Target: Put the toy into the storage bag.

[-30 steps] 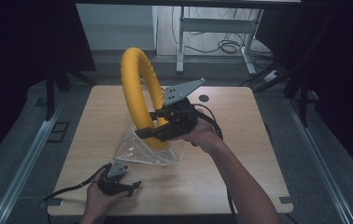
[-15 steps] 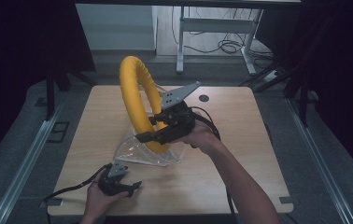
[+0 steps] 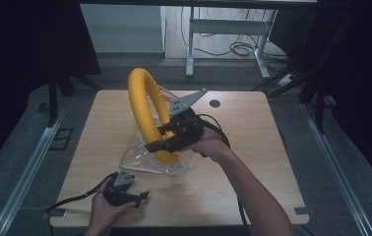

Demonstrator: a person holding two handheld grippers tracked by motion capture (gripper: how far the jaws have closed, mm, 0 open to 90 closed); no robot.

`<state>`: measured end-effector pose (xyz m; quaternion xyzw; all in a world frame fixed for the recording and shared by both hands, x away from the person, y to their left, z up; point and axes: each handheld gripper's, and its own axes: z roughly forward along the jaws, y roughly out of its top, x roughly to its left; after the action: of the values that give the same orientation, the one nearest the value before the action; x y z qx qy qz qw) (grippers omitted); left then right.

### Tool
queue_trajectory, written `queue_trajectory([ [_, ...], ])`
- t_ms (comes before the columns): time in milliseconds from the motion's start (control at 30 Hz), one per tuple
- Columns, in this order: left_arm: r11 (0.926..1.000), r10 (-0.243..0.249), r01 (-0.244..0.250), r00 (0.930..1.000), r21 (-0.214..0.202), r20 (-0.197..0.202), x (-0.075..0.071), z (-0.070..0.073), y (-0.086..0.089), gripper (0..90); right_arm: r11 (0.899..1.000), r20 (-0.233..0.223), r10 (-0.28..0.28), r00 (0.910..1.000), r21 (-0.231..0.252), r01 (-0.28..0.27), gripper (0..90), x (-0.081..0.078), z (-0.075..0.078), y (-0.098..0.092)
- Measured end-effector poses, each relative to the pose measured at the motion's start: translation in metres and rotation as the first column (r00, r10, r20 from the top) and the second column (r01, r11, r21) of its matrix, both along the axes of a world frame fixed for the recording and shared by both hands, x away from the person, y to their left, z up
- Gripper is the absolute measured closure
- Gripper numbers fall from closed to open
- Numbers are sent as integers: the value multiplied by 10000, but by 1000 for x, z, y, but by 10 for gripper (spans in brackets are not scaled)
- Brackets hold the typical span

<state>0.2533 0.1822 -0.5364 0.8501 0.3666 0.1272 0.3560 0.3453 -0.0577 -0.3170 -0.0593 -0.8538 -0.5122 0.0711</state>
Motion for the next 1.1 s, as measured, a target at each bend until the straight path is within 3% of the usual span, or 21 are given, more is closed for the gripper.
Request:
queue_trajectory([
  [233, 10000, 20, -20, 10000, -6, 15, 0, 0, 0, 188, 9999, -289, -51, 9996, -161, 46, 488, 9, -14, 5],
  [767, 10000, 5, -5, 10000, 10, 15, 0, 0, 0, 188, 9994, -788, -12, 9969, -334, -15, 486, 19, -28, 8],
  [1000, 10000, -1, 1, 10000, 5, 16, 0, 0, 0, 187, 9992, -665, -132, 9977, -378, 107, 483, 20, -27, 7],
  [1100, 10000, -1, 1, 10000, -2, 9, 0, -1, 0, 187, 9970, -464, -352, 9983, -699, 319, 480, 21, -29, 7],
])
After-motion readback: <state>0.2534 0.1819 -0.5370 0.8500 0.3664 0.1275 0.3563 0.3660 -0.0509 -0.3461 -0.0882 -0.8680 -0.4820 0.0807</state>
